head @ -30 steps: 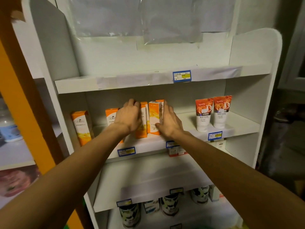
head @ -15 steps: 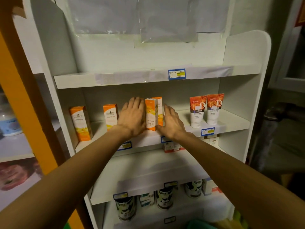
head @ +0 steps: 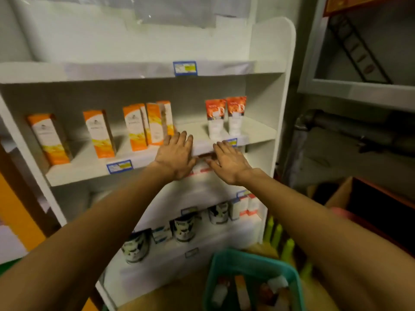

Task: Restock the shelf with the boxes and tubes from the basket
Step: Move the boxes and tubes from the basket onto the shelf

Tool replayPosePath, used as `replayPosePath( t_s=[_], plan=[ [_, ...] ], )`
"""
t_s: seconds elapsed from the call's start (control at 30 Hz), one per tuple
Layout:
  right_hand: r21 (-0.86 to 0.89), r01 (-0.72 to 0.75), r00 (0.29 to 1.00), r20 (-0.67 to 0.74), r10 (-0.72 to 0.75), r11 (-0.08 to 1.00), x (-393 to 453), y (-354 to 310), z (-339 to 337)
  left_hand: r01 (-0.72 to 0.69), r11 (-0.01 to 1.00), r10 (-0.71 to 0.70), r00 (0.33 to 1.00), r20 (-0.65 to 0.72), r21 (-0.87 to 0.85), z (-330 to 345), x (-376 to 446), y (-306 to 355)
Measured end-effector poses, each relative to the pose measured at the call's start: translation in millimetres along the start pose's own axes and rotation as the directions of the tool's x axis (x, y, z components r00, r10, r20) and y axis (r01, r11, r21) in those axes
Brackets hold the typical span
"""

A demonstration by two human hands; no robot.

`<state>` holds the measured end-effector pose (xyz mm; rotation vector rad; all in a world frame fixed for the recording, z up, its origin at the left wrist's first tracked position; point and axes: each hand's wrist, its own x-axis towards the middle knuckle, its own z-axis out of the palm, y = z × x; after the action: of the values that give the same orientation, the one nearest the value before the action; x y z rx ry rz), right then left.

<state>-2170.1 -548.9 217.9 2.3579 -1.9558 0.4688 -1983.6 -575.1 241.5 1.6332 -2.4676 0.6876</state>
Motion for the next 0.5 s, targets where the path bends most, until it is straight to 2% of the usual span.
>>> replayPosePath(
  t_s=[0.1, 0.2, 0.3, 0.4, 0.5],
  plan=[
    [-0.057, -0.035, 0.998, 0.051, 0.038, 0.998, -41, 32, 20, -0.041, 0.993, 0.049, 0.996, 0.071, -0.108, 21, -11, 46],
    [-0.041, -0.093, 0.988, 0.122, 0.098, 0.995, -86, 67, 55, -0.071, 0.98, 0.112, 0.968, 0.224, -0.186, 51, -25, 99],
    [-0.045, -0.152, 0.966, 0.203, 0.158, 0.987, -129, 104, 98, -0.141, 0.96, 0.218, 0.919, 0.33, -0.242, 86, -44, 149],
    [-0.069, -0.254, 0.913, 0.312, 0.262, 0.965, -166, 135, 137, -0.249, 0.93, 0.345, 0.844, 0.412, -0.269, 124, -60, 190],
    [-0.082, -0.333, 0.863, 0.375, 0.338, 0.94, -185, 160, 170, -0.273, 0.916, 0.388, 0.795, 0.467, -0.295, 162, -64, 216]
  ],
)
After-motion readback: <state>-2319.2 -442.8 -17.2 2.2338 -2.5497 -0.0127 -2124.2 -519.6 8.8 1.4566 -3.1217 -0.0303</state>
